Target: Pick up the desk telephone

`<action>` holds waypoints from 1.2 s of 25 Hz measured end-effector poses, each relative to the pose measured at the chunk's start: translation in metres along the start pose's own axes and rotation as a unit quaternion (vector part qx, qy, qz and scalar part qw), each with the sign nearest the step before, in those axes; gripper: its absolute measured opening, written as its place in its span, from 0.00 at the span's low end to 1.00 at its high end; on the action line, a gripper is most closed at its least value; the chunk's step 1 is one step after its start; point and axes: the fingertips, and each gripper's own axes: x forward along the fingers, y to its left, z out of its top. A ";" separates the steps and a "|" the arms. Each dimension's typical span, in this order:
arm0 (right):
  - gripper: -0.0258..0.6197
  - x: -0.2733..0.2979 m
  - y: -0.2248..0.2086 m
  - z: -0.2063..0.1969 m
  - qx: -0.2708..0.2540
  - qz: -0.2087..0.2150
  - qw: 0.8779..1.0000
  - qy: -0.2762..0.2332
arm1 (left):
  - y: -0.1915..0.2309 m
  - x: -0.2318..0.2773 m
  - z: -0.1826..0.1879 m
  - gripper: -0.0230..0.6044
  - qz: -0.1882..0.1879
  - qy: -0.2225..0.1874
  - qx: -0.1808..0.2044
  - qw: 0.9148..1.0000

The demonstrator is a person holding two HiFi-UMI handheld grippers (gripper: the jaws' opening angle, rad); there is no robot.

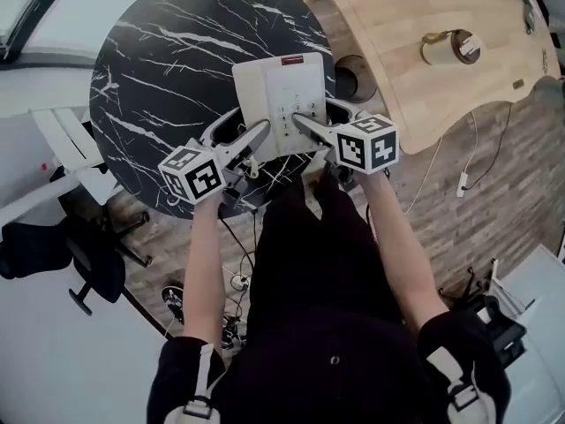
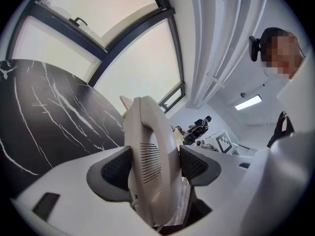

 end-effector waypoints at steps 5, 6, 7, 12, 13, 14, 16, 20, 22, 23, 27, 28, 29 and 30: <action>0.52 -0.028 0.016 0.023 -0.030 0.017 0.999 -0.019 | -0.035 -0.010 0.019 0.55 0.012 -0.038 0.019 0.999; 0.52 -0.033 0.019 0.028 -0.037 0.022 0.999 -0.024 | -0.042 -0.012 0.024 0.55 0.014 -0.047 0.022 0.999; 0.52 -0.038 0.022 0.034 -0.044 0.026 0.998 -0.029 | -0.048 -0.014 0.028 0.55 0.017 -0.057 0.028 0.998; 0.52 -0.061 0.036 0.058 -0.079 0.044 0.995 -0.051 | -0.078 -0.022 0.048 0.55 0.027 -0.086 0.060 0.994; 0.52 -0.065 0.040 0.063 -0.088 0.047 0.993 -0.055 | -0.084 -0.024 0.052 0.55 0.029 -0.092 0.066 0.993; 0.52 -0.069 0.044 0.068 -0.096 0.051 0.992 -0.059 | -0.089 -0.027 0.056 0.55 0.031 -0.099 0.072 0.992; 0.52 -0.078 0.051 0.077 -0.113 0.058 0.990 -0.067 | -0.100 -0.032 0.063 0.54 0.035 -0.114 0.081 0.990; 0.52 -0.095 0.067 0.098 -0.142 0.072 0.984 -0.086 | -0.123 -0.042 0.080 0.54 0.041 -0.147 0.098 0.983; 0.52 -0.102 0.074 0.110 -0.154 0.080 0.980 -0.096 | -0.132 -0.046 0.091 0.54 0.046 -0.160 0.111 0.980; 0.52 -0.105 0.078 0.115 -0.159 0.083 0.979 -0.100 | -0.137 -0.048 0.095 0.54 0.048 -0.165 0.117 0.978; 0.52 -0.116 0.092 0.131 -0.179 0.093 0.972 -0.117 | -0.152 -0.057 0.109 0.54 0.054 -0.180 0.138 0.972; 0.52 -0.118 0.096 0.135 -0.185 0.096 0.971 -0.121 | -0.156 -0.060 0.113 0.54 0.056 -0.184 0.143 0.971; 0.52 -0.121 0.099 0.139 -0.190 0.098 0.969 -0.125 | -0.159 -0.062 0.117 0.54 0.057 -0.188 0.147 0.969; 0.52 -0.123 0.103 0.143 -0.194 0.101 0.967 -0.129 | -0.162 -0.065 0.120 0.54 0.058 -0.192 0.151 0.968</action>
